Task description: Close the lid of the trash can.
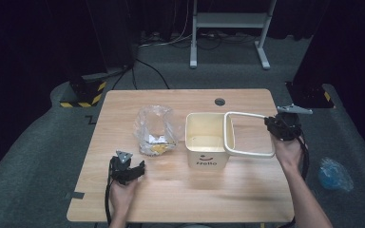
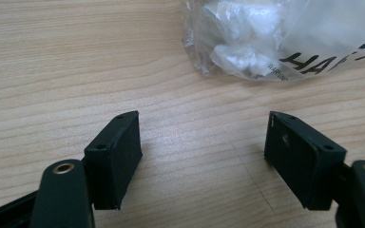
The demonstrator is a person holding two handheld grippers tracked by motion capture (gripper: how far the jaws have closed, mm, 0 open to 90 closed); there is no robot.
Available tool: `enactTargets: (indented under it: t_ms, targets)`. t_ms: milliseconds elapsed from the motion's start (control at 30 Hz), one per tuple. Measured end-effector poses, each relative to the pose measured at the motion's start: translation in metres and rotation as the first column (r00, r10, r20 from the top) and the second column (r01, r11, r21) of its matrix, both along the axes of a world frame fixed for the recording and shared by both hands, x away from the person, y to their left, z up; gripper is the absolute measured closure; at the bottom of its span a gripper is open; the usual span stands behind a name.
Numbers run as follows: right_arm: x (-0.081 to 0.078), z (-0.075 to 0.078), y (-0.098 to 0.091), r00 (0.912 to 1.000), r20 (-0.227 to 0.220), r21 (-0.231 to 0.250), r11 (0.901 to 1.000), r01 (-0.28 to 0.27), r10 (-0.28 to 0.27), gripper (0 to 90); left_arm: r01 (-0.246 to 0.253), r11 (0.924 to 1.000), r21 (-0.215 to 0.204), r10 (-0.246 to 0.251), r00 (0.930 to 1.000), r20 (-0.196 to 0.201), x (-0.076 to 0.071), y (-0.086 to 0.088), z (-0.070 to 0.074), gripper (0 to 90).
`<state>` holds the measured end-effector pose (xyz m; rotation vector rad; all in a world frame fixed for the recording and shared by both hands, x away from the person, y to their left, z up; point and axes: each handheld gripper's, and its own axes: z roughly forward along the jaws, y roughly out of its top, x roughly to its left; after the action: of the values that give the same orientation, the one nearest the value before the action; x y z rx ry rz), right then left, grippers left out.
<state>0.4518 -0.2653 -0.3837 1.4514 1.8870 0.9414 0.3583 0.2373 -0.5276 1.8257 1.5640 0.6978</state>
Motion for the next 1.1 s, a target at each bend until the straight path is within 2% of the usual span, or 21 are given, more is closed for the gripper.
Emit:
enactTargets:
  t_ms: [633,1100]
  targets:
    - [0.008,0.0,0.021,0.9994,-0.006,-0.01,0.9994,-0.034,0.034,79.5,0.0,1.0,0.0,0.0,1.0,0.0,0.0,0.0,0.0,28.1]
    - [0.01,0.001,0.029,0.9989,-0.004,-0.016,0.9987,-0.047,0.047,79.5,0.0,1.0,0.0,0.0,1.0,0.0,0.0,0.0,0.0,28.2]
